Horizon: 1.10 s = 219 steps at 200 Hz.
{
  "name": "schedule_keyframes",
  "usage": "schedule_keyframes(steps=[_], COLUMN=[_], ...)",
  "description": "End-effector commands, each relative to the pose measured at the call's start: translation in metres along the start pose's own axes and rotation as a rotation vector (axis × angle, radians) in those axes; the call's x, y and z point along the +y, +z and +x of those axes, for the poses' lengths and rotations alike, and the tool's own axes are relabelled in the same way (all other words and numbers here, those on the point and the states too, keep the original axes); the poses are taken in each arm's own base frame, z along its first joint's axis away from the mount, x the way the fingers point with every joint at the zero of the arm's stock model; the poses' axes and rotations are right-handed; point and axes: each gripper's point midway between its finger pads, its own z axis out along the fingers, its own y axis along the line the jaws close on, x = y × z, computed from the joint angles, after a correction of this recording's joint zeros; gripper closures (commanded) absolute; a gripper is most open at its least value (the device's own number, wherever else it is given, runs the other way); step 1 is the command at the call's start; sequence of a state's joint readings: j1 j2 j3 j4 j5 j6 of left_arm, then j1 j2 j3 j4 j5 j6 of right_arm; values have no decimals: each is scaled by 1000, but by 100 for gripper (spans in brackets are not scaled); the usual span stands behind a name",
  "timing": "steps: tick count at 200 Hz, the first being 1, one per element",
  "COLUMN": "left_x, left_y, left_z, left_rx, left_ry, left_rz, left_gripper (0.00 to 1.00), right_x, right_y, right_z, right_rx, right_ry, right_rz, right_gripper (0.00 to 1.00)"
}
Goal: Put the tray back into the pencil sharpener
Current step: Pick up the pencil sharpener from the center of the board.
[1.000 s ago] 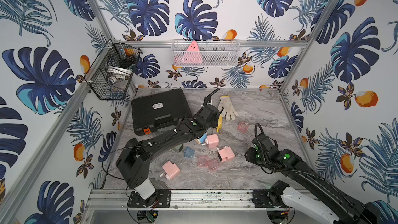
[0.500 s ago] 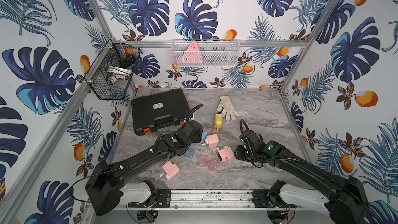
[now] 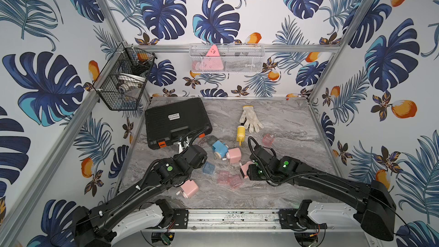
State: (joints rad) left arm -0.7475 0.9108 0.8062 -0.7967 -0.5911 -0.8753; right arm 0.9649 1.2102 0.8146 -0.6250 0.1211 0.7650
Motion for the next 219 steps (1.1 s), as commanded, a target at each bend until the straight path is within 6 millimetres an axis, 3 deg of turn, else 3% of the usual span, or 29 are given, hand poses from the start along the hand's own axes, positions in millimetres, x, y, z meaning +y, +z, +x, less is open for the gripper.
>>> schedule_keyframes(steps=[1, 52, 104, 124, 138, 174, 196, 219], left_x=[12, 25, 74, 86, 89, 97, 103, 124], left_y=[-2, -11, -54, -69, -74, -77, -81, -92], left_z=[0, -6, -42, -50, -52, -52, -53, -52], left_rx=[-25, -63, -255, -303, -319, -327, -335, -356], left_ry=[-50, -107, -258, -304, -311, -315, -331, -396], left_rz=[-22, -38, -109, -88, -72, -101, -124, -171], left_gripper=[33, 35, 36, 36, 34, 34, 33, 31], right_x=[18, 84, 153, 172, 196, 222, 230, 238], right_y=[-3, 4, 28, 41, 39, 54, 69, 78], right_z=[-14, -10, 16, 28, 24, 21, 22, 24], right_rx=[-78, -107, -79, -47, -58, -37, -9, 10], right_ry=[0, -159, -281, -317, -332, -346, -350, -349], right_rz=[-20, -72, -181, -195, -221, -194, -144, -138], right_gripper=[51, 50, 40, 34, 28, 15, 14, 12])
